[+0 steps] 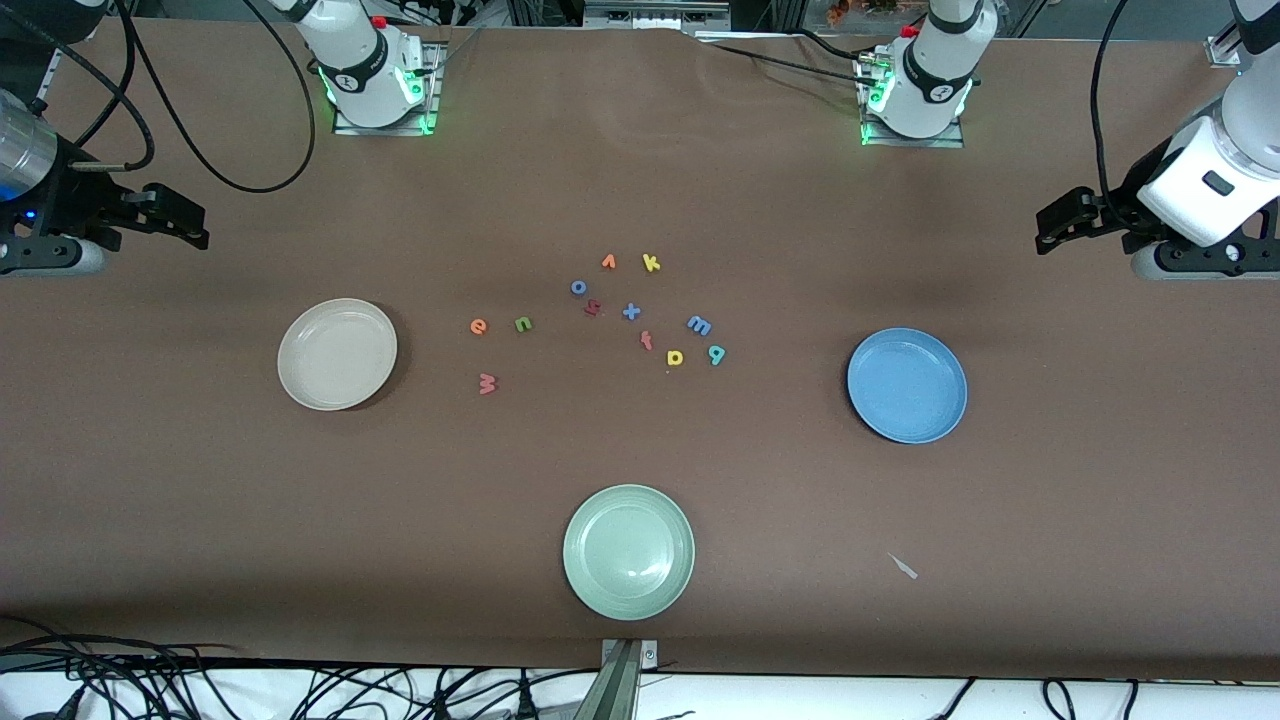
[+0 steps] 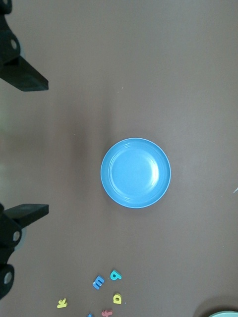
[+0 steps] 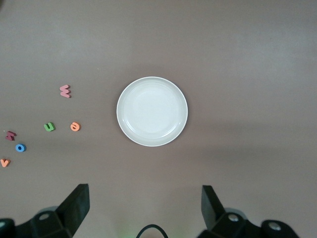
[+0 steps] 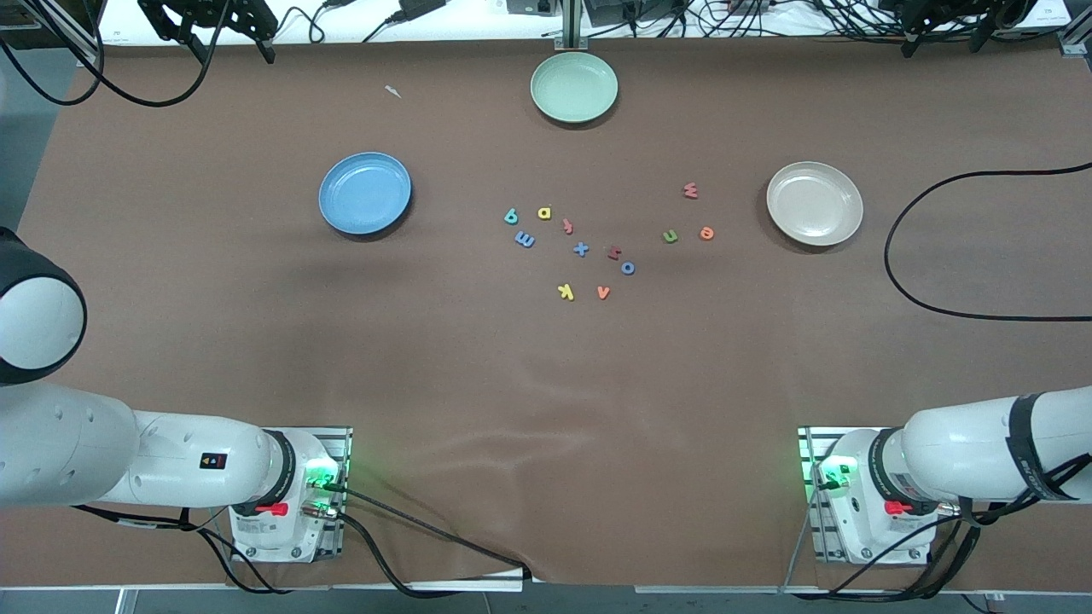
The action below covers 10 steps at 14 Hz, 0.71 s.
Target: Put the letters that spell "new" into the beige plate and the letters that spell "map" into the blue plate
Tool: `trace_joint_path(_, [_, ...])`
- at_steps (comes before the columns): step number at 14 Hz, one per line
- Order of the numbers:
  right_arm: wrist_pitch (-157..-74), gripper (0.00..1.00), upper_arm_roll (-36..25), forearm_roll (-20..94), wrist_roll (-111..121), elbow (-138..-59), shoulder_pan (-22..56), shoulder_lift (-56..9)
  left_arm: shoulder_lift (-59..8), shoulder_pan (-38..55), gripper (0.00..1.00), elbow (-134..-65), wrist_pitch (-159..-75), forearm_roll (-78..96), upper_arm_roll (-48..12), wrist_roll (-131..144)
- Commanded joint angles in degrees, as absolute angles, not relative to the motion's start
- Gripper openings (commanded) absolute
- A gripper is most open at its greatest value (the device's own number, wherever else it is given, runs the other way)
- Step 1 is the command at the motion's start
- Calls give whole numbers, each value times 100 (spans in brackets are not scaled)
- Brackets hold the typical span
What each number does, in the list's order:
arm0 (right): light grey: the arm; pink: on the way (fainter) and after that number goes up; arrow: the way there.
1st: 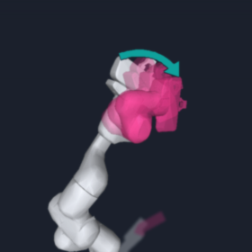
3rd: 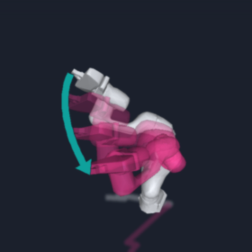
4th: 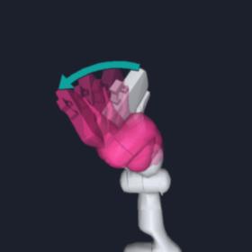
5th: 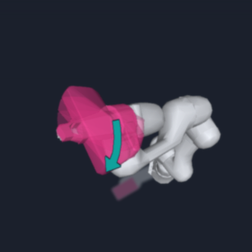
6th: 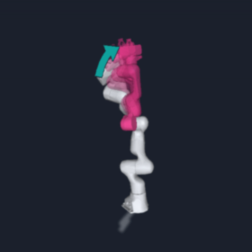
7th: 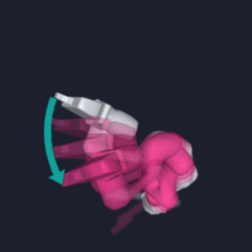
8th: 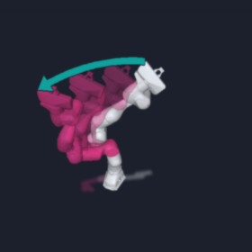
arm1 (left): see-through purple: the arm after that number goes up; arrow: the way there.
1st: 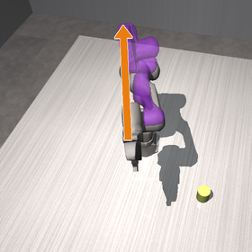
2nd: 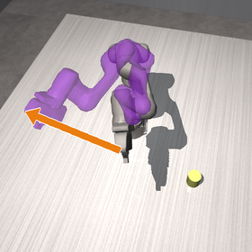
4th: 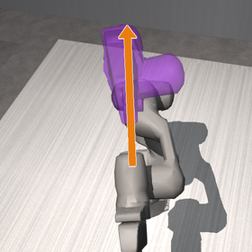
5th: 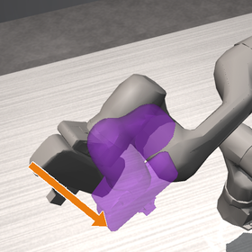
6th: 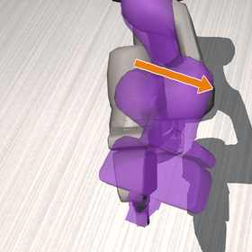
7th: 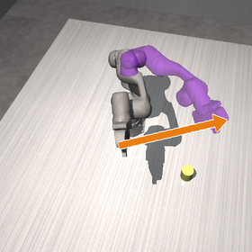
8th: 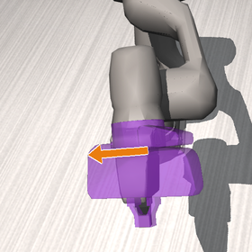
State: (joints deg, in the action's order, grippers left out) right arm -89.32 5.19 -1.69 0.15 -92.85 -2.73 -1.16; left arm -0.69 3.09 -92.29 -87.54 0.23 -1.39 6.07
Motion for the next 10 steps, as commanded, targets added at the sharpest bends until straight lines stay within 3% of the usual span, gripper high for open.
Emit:
trace_joint_path(1, [-8912,100,536,-62,70,-9378,-308,-35,-35,308,100,-9123,-8605,-114,-132,571])
trace_joint_path(10, [-8877,100,527,-53,70,-9378,-308,-44,70,246,100,-9123,-8578,-114,-114,492])
